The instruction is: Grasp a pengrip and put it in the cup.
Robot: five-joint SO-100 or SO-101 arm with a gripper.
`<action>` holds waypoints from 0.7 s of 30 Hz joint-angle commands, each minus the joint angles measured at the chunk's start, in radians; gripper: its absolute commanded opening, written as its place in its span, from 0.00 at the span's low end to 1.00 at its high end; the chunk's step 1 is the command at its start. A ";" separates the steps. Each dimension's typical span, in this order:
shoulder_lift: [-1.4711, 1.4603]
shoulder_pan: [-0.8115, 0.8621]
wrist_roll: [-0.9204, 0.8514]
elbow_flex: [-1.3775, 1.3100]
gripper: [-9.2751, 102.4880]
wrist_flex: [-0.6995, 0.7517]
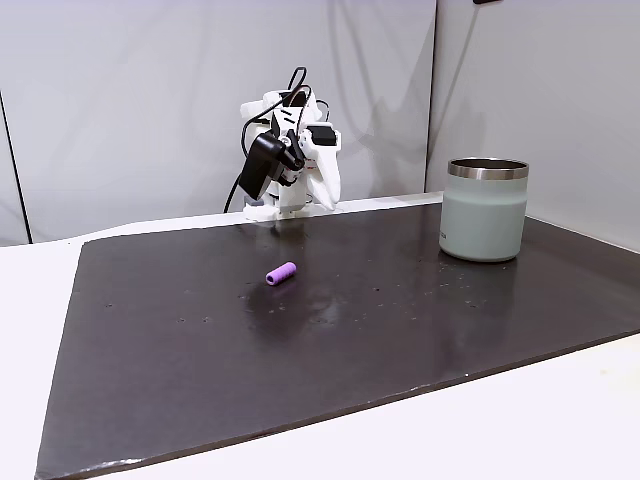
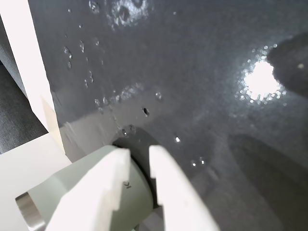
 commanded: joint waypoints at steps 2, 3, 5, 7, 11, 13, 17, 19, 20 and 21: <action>0.009 0.043 0.150 -0.008 0.08 -0.002; 0.009 0.043 0.149 -0.008 0.08 -0.002; 0.009 0.041 0.149 -0.008 0.08 -0.002; 0.009 0.041 0.147 -0.008 0.08 -0.002; 0.009 0.035 0.127 -0.023 0.08 0.015; 0.009 0.048 0.118 -0.078 0.08 0.052; -0.089 0.032 0.095 -0.249 0.09 0.114; -0.224 0.035 0.095 -0.377 0.09 0.133; -0.295 0.040 0.095 -0.449 0.09 0.149; -0.353 0.048 0.097 -0.520 0.09 0.169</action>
